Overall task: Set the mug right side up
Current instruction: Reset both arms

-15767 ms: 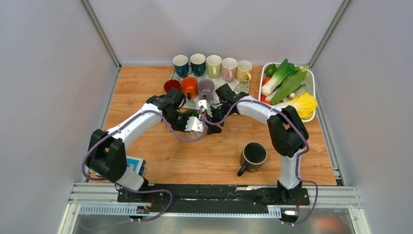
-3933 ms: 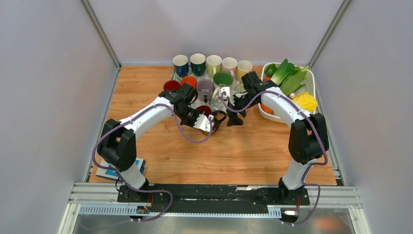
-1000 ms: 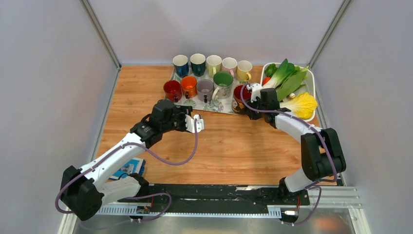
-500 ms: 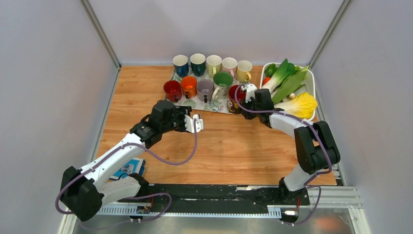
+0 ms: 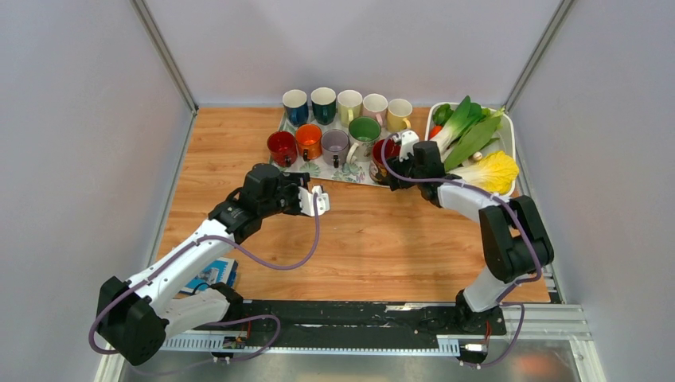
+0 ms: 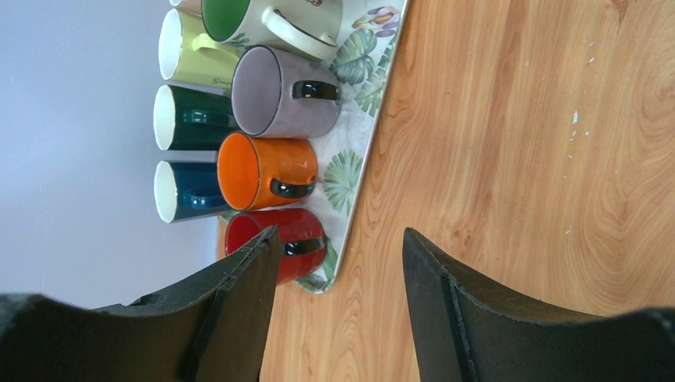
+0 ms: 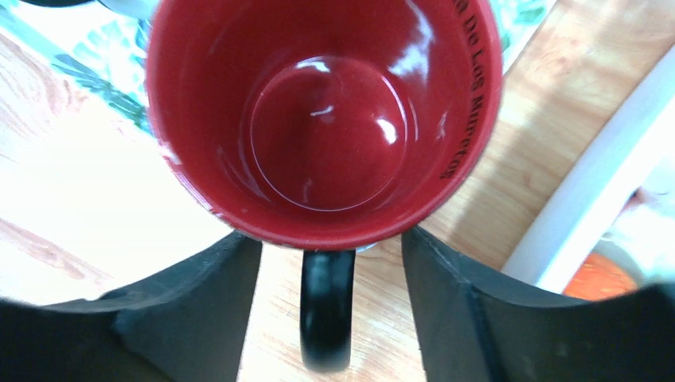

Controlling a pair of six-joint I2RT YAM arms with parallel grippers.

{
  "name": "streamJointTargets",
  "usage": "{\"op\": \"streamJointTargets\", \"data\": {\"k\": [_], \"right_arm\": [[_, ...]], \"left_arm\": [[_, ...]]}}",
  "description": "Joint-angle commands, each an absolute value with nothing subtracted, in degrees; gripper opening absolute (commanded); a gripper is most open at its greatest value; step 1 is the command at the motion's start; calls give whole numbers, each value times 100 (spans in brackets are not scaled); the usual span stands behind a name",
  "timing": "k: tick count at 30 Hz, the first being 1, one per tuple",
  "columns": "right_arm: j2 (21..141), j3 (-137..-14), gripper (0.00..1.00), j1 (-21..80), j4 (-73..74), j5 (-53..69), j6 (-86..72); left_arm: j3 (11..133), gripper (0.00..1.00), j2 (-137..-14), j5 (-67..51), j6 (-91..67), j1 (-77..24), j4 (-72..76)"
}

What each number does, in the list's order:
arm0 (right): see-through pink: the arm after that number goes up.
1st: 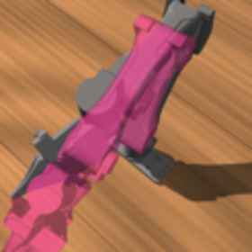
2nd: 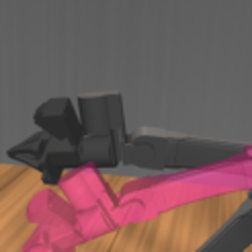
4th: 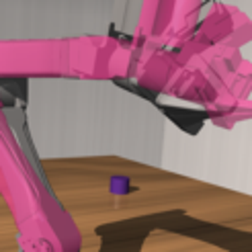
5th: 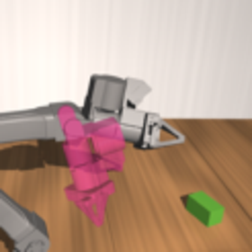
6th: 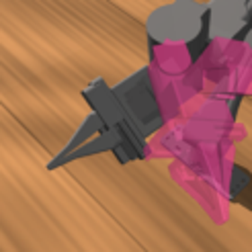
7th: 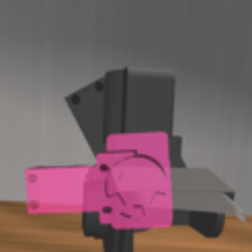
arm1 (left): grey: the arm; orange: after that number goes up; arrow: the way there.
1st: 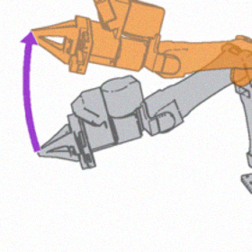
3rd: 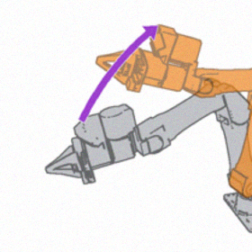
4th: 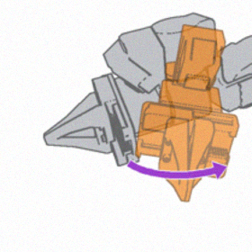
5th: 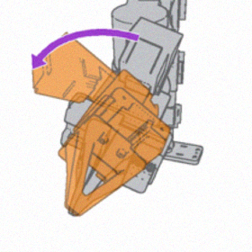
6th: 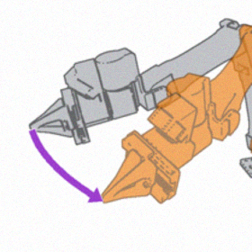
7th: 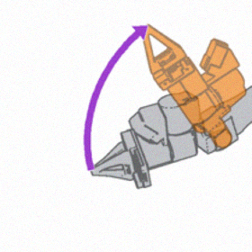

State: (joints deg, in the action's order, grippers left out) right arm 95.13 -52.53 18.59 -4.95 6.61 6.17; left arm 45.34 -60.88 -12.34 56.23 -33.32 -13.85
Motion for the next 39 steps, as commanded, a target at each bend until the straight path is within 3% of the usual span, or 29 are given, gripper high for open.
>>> {"op": "streamJointTargets", "data": {"k": [1, 3, 4, 5, 7, 10, 14, 17, 26, 29, 34, 39], "right_arm": [[8632, -5489, 75, 1844, -402, 564, 834], [8337, -5701, 87, 1738, 56, 610, 975], [8218, -5856, 98, 1673, 362, 641, 1054], [8137, -6016, 100, 1602, 659, 663, 1147], [7997, -6319, 100, 1532, 1161, 467, 1275], [8054, -6967, 100, 1526, 1879, -542, 1120], [8321, -7785, 100, 1529, 2485, -1875, 625], [8235, -7831, 100, 1532, 2241, -2150, 588], [8526, -8034, 100, 1577, 1898, -1797, 285], [8784, -8526, 100, 1619, 1741, -2268, 198], [9263, -9745, 100, 1624, 1504, -2850, 535], [9437, -9765, 100, 1618, 1479, -2727, 409]], "left_arm": [[4529, 66, -5955, -1199, 5470, -3300, -1403], [4527, 66, -5957, -1118, 5369, -3303, -1413], [4540, 66, -5958, -1086, 5330, -3299, -1419], [4551, 67, -5968, -1001, 5224, -3297, -1423], [4615, 68, -6017, -758, 4893, -3296, -1359], [4880, 79, -6130, 81, 3479, -3177, -1019], [5331, 80, -6305, 293, 1308, -2478, -980], [5702, 81, -6468, 493, 242, -2010, -1036], [5911, 82, -6622, 995, 384, -1817, -1006], [5909, 81, -6561, 1009, 210, -1686, -865], [6247, 82, -6722, 959, -528, -630, -533], [6008, 82, -6734, 928, -697, -319, -124]]}}
